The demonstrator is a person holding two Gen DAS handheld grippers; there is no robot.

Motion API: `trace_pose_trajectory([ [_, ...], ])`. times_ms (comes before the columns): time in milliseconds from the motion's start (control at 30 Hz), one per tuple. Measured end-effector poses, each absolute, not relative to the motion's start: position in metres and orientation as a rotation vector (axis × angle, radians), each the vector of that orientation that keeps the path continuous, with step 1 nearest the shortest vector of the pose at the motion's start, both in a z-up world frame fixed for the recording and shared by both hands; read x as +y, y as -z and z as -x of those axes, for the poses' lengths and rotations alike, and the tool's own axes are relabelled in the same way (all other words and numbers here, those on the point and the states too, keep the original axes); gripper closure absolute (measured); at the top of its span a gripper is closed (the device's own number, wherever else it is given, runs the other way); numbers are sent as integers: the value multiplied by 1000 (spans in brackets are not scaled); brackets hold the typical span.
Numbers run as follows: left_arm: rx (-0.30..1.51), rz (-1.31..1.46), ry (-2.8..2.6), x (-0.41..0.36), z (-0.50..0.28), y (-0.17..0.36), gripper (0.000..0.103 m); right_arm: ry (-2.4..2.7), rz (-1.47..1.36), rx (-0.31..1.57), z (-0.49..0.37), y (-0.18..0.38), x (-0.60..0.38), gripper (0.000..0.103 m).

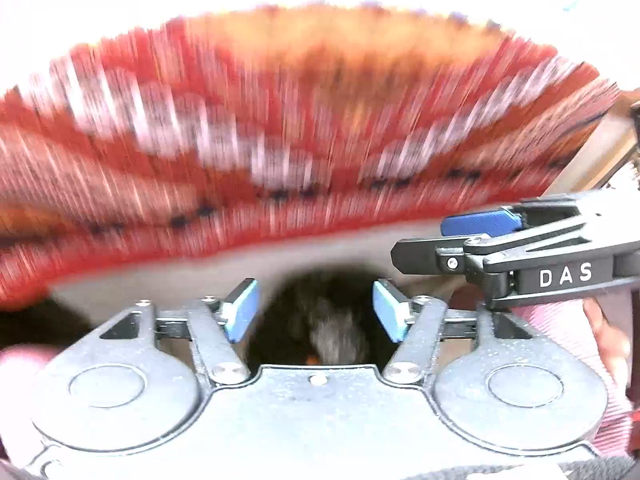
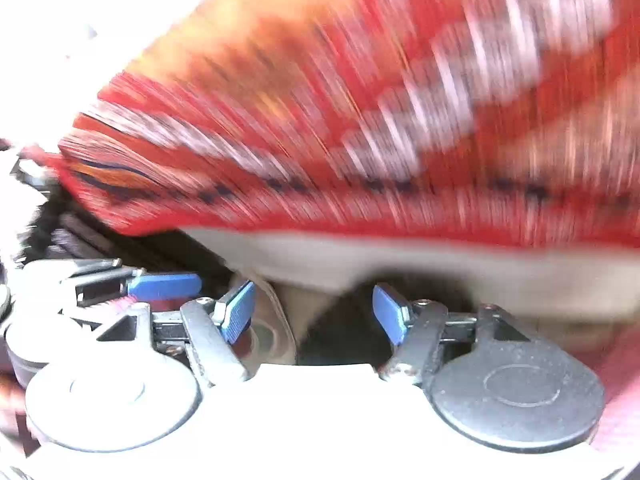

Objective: Collect trash
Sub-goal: 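Lower both held items into the black bin and open both grippers, then grasp the white-blue paper bag with the right gripper while the left grasps the green wrapper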

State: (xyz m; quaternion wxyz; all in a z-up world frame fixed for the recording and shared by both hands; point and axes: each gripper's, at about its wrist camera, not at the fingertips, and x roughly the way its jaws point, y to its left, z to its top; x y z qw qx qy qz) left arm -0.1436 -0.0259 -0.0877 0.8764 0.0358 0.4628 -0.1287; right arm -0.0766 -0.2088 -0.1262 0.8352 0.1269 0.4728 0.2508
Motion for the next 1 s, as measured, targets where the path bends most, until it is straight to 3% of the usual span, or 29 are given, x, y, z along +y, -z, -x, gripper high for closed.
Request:
trace_pose_trajectory([
  [233, 707, -21, 329, -18, 127, -5, 18, -586, -170, 691, 67, 19, -219, 18],
  [467, 550, 53, 224, -12, 70, -40, 15, -427, -128, 513, 16, -27, -223, 15],
  [700, 538, 162, 137, -6, -10, -41, 14, -268, -124, 470, -49, -32, -249, 12],
  [1000, 496, 67, 138, -38, -85, -25, 16, -270, -48, 543, -110, -8, -244, 12],
])
